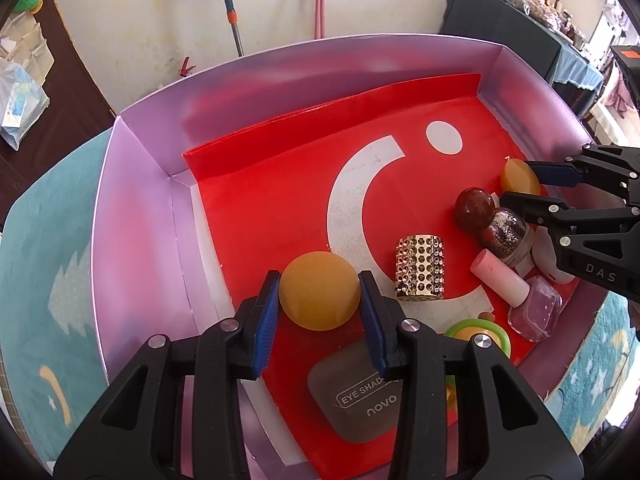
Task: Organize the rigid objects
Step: 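Open both tools to release the sponges and raise them from the box, then withdraw both open tools from the box back over the blanket, then move the left tool to the black nail polish while the right tool approaches the glass cup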
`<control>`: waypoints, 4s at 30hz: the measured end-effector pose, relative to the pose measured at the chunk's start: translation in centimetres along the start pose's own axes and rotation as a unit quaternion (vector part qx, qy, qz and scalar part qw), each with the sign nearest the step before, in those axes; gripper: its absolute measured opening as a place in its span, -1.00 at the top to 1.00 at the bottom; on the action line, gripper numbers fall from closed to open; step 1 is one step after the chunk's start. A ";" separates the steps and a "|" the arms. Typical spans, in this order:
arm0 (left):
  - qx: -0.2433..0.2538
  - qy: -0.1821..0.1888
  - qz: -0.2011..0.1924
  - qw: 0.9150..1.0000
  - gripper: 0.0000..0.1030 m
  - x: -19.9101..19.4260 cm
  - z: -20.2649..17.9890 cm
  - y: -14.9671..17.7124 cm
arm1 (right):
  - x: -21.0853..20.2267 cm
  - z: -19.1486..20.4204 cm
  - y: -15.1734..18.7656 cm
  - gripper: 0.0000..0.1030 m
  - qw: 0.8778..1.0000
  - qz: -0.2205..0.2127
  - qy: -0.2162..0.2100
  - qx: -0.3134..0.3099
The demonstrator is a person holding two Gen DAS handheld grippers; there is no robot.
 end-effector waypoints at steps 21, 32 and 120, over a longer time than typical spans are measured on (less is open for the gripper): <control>-0.019 -0.015 -0.059 0.998 -0.20 -4.8 -0.9 1.7 | -4.1 -0.2 0.4 0.14 0.999 -0.032 -0.007 0.016; -0.024 -0.045 -0.147 0.988 -0.43 -12.8 -3.2 3.4 | -14.7 0.4 3.6 -0.09 0.991 -0.132 -0.030 0.021; -0.136 -0.011 -0.207 0.969 -0.80 -9.0 -12.3 18.1 | -12.7 -2.7 24.1 -1.00 0.948 -0.268 -0.048 0.163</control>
Point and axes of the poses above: each gripper's, at about its wrist camera, not at the fingertips, and x roughly the way its jaws point, z to its left, y to its underside, the point moved 4 cm from there along x, roughly the way its jaws point, and after that the axes turned 10 degrees about x, right-handed, at the moved point
